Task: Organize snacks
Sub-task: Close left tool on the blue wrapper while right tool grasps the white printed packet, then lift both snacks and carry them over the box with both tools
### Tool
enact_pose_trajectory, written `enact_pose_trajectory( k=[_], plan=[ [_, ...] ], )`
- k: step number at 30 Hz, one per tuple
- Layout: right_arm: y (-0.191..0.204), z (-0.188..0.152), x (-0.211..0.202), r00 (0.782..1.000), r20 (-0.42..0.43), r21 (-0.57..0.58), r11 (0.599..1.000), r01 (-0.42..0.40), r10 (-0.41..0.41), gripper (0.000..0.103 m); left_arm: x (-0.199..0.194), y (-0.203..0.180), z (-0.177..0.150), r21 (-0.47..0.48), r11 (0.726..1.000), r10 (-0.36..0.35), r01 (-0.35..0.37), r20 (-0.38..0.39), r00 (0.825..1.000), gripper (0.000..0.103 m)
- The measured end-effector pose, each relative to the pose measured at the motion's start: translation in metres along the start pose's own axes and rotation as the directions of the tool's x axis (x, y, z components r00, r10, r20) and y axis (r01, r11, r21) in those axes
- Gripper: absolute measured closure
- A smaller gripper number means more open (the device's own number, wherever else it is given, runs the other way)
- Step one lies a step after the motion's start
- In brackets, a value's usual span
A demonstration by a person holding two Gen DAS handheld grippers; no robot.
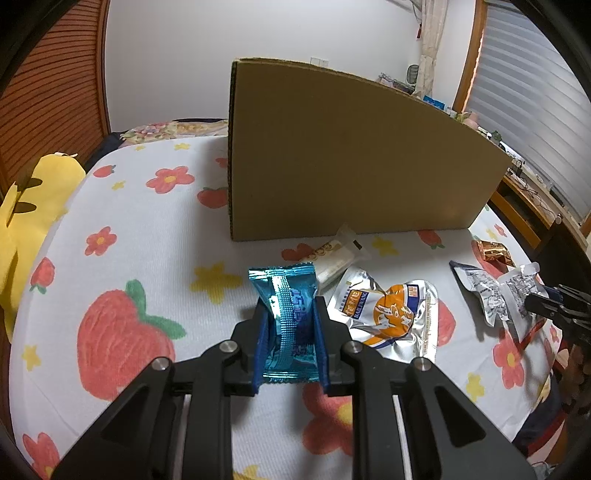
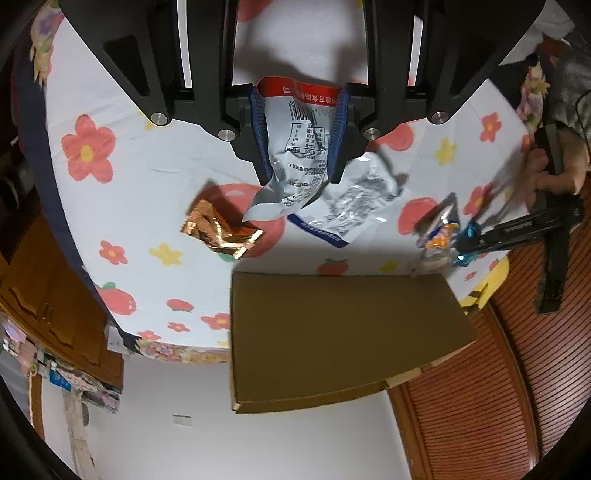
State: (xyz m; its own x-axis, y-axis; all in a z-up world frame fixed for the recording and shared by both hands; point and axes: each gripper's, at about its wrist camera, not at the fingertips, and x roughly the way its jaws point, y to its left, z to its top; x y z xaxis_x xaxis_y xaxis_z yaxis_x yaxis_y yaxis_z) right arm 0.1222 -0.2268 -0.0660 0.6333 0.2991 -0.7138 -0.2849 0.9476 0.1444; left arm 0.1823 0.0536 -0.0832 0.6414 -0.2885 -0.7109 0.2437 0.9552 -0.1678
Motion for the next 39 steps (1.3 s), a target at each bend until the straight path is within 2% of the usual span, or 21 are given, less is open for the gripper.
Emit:
enact_pose_trajectory(
  k=[10, 15, 21, 30, 39],
  plan=[
    [0.009, 0.01, -0.019, 0.998, 0.058, -0.032, 0.999, -0.003, 0.004, 0.075, -0.01, 0.002, 0.0, -0.003, 1.0, -0.002, 0.003, 0.049, 0.999, 0.085],
    [0.013, 0.016, -0.027, 0.997, 0.081, -0.045, 0.999, -0.004, 0.008, 0.075, -0.017, 0.005, 0.001, -0.023, 0.999, -0.034, 0.036, 0.06, 0.998, 0.085],
    [0.024, 0.028, -0.039, 0.993, 0.113, -0.09, 0.996, -0.003, 0.013, 0.075, -0.028, 0.002, 0.01, -0.003, 0.999, -0.031, 0.032, 0.071, 0.997, 0.085],
    [0.031, 0.056, -0.046, 0.987, 0.159, -0.133, 0.991, 0.011, 0.01, 0.074, -0.061, -0.019, 0.05, 0.072, 0.997, -0.044, 0.033, 0.149, 0.988, 0.085],
    [0.038, 0.108, -0.054, 0.969, 0.247, -0.17, 0.985, 0.032, 0.011, 0.074, -0.081, -0.047, 0.104, 0.153, 0.988, -0.061, 0.027, 0.226, 0.972, 0.085]
  ],
)
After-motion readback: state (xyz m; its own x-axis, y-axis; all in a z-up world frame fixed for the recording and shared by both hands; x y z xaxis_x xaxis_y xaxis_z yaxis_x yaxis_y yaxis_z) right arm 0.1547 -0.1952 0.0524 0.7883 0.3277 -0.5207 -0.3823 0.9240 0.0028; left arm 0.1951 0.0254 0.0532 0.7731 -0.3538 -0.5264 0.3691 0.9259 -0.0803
